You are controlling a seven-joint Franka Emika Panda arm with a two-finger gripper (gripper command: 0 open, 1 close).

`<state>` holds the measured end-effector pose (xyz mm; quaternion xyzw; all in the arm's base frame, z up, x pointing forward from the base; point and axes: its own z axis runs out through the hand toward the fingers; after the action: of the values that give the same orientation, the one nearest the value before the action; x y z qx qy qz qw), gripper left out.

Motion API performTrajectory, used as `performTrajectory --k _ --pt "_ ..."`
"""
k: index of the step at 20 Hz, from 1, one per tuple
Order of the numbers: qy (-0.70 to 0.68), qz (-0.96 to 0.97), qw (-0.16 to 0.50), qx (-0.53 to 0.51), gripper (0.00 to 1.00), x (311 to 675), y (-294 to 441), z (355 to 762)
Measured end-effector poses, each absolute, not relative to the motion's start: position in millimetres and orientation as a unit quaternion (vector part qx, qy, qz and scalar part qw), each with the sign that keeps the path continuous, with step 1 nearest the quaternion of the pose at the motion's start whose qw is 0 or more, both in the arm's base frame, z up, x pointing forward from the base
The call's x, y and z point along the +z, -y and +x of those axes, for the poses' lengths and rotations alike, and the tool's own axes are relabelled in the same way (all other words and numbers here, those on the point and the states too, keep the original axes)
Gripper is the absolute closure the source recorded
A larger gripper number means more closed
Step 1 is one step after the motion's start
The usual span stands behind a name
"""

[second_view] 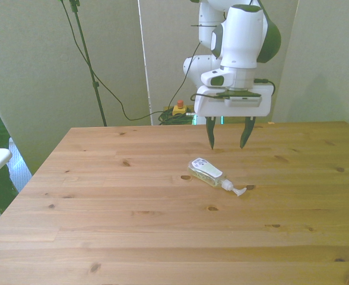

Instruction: Stand the sanitizer

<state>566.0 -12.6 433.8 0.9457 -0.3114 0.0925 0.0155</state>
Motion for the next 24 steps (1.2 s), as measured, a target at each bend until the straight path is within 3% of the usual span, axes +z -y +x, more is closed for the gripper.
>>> performTrajectory --k 7,22,23,24 --pt "0.224 0.971 0.014 0.08 0.0 401.5 14.0 616.3" --pt "0.163 0.985 -0.007 0.061 0.0 359.7 21.6 639.9" --pt "0.163 0.985 -0.007 0.061 1.0 358.5 21.8 640.7" --pt "0.163 0.985 -0.008 0.06 1.0 357.4 22.2 641.0"
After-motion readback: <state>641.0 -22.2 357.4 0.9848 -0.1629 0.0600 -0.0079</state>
